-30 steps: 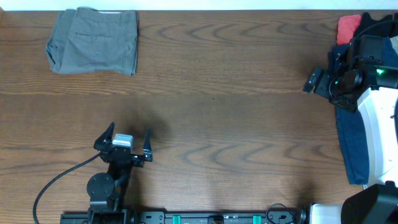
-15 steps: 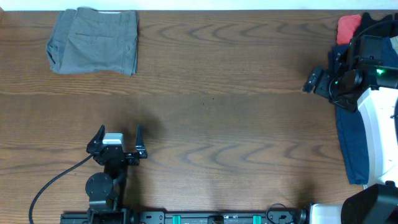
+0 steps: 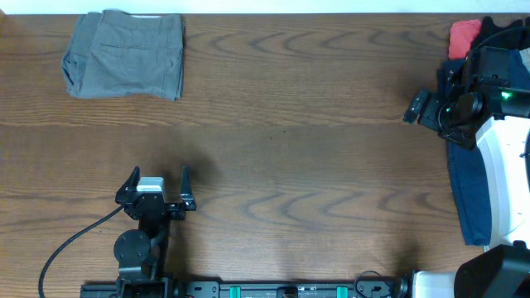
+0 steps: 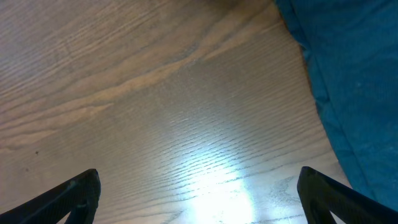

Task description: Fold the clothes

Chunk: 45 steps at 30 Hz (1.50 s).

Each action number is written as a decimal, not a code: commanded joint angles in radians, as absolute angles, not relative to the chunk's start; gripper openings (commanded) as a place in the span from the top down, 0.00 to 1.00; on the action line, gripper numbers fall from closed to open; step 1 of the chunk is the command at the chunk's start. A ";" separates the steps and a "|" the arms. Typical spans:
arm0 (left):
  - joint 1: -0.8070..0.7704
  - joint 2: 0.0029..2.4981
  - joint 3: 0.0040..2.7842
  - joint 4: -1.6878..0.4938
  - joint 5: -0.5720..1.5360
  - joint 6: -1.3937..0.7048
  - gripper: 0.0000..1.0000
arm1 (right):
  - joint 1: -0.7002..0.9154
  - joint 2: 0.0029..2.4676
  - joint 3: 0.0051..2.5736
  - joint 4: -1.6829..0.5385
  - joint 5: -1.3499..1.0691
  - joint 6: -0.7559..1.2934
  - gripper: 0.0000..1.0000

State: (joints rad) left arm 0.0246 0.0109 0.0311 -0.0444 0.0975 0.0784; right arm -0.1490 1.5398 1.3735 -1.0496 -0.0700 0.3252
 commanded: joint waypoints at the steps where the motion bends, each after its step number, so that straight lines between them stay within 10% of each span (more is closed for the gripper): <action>1: 0.029 0.004 0.004 -0.062 0.093 0.070 0.02 | -0.150 1.538 1.378 -1.048 -0.057 0.321 0.01; 19: 0.029 0.004 0.004 -0.062 0.093 0.070 0.02 | -0.136 1.480 1.378 -1.048 -0.056 0.320 0.01; 45: 0.029 0.004 0.004 -0.062 0.093 0.070 0.02 | -0.113 0.707 1.268 -1.060 -0.104 0.273 0.01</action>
State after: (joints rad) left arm 0.0246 0.0109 0.0311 -0.0448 0.0971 0.0784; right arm -0.1246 0.7513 1.3319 -1.0832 -0.0608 0.3073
